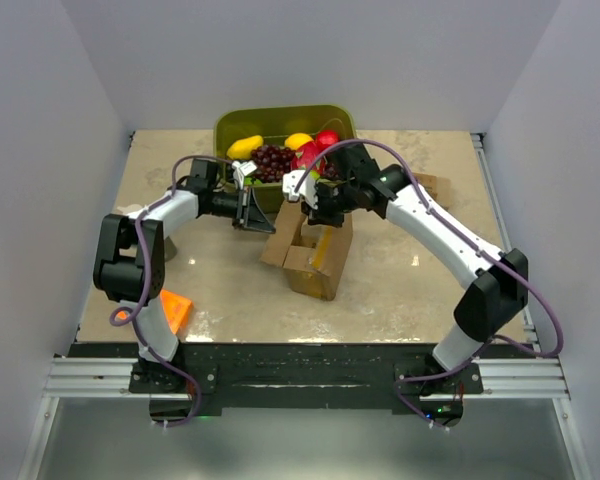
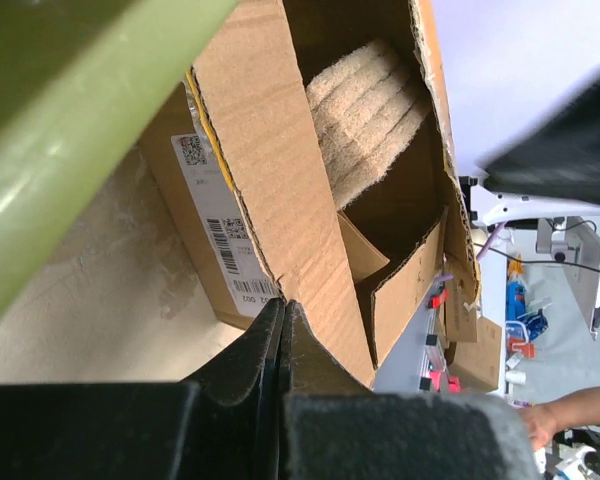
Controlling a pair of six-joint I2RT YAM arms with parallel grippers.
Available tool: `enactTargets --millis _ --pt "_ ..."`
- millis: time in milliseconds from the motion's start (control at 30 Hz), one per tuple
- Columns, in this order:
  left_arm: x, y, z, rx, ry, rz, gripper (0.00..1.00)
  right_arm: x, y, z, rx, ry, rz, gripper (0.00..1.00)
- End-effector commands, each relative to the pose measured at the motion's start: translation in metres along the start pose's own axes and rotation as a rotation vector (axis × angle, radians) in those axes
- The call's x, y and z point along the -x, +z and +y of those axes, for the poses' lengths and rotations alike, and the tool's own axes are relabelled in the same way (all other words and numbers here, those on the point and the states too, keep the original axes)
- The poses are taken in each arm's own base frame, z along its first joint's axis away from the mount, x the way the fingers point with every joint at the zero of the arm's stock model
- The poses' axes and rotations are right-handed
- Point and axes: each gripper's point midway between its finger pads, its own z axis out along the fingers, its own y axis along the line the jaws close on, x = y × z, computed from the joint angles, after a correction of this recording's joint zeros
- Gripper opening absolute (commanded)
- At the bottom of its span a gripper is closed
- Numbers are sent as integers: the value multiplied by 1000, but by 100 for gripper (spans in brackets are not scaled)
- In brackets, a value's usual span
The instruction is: Unpack the express box
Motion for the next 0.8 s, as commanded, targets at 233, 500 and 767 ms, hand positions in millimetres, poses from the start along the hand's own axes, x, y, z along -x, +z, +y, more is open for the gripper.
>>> enactTargets --millis 233,500,767 --pt "17 -11 -16 34 134 -48 0 51 -43 -28 -212 93 -118 24" --pt "16 -11 -27 26 182 -46 0 -9 14 -12 8 171 132 57" --pt "13 -10 -30 36 209 -43 0 -60 38 -7 67 215 335 58"
